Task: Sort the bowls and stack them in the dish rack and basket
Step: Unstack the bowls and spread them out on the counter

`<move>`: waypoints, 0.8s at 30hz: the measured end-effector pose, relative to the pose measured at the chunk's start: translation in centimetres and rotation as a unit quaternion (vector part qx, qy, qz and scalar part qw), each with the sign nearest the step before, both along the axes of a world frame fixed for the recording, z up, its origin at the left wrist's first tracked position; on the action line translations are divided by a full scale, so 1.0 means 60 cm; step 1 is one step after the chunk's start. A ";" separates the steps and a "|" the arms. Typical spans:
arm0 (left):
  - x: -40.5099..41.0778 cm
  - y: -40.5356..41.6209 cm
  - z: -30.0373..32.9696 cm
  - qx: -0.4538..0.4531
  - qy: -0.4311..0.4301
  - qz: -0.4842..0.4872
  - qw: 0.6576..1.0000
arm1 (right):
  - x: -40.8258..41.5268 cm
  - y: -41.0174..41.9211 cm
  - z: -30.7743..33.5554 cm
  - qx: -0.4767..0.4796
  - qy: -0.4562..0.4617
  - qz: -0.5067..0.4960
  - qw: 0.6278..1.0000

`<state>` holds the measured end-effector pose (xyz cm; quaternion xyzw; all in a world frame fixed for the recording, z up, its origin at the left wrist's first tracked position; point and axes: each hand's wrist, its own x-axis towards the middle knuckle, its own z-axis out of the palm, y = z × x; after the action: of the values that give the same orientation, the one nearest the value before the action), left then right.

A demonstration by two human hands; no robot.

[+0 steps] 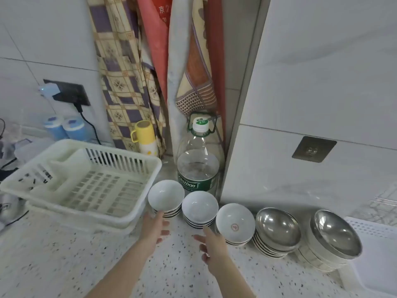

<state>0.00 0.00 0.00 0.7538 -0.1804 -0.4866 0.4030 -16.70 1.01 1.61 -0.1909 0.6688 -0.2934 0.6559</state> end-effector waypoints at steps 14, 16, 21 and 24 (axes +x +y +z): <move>0.016 -0.045 -0.001 -0.031 0.003 -0.002 1.000 | 0.070 -0.056 -0.034 -0.029 0.109 -0.044 0.993; 0.021 -0.044 -0.002 -0.045 0.015 -0.006 0.999 | 0.078 -0.056 -0.035 -0.029 0.128 -0.050 0.990; 0.032 -0.046 0.002 -0.076 0.046 -0.008 0.996 | 0.092 -0.061 -0.029 -0.024 0.156 -0.085 0.984; 0.040 -0.047 0.005 -0.079 0.081 -0.002 0.994 | 0.099 -0.065 -0.021 -0.025 0.157 -0.120 0.980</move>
<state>2.41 -2.83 0.32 0.6776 -0.1864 -0.5309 0.4735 -10.76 -2.89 0.32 -0.1696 0.7741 -0.3527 0.4976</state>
